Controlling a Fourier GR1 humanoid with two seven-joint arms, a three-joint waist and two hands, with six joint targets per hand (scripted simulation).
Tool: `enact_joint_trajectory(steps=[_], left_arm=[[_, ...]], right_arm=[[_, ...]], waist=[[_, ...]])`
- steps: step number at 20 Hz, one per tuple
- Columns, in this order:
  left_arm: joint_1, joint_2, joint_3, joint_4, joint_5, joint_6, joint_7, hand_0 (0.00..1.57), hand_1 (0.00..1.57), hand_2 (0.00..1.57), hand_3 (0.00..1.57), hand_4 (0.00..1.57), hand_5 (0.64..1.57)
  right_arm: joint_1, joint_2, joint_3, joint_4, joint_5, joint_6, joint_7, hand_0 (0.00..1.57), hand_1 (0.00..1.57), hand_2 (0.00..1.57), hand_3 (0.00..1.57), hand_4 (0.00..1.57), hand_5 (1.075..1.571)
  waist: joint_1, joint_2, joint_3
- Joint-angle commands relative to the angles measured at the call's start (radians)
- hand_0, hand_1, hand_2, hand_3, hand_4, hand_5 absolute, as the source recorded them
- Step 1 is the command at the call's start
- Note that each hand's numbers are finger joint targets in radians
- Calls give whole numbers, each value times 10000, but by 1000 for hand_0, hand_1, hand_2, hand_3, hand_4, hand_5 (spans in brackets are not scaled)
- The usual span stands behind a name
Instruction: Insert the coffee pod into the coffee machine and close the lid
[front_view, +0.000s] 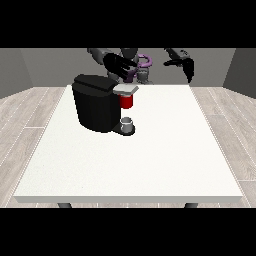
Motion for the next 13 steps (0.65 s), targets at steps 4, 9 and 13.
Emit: enact_joint_trajectory(steps=[4,9,13], left_arm=[[211,106,114,214,78,-11,-502,0,0,0,0,196,1571],[469,-278,-121,262,-219,429,-781,0,0,0,0,145,1571],[853,-359,164,1071,-229,661,-1076,0,0,0,0,192,1571]], right_arm=[[698,827,444,-493,-193,417,-701,0,0,0,0,132,1571],[2147,960,1216,-1284,-1337,577,-1253,0,0,0,0,269,1571],[4142,967,2596,-2320,-2438,-262,-882,0,0,0,0,157,1571]], waist=[[-482,-480,0],[-884,-1123,1],[-1866,-2097,-3]])
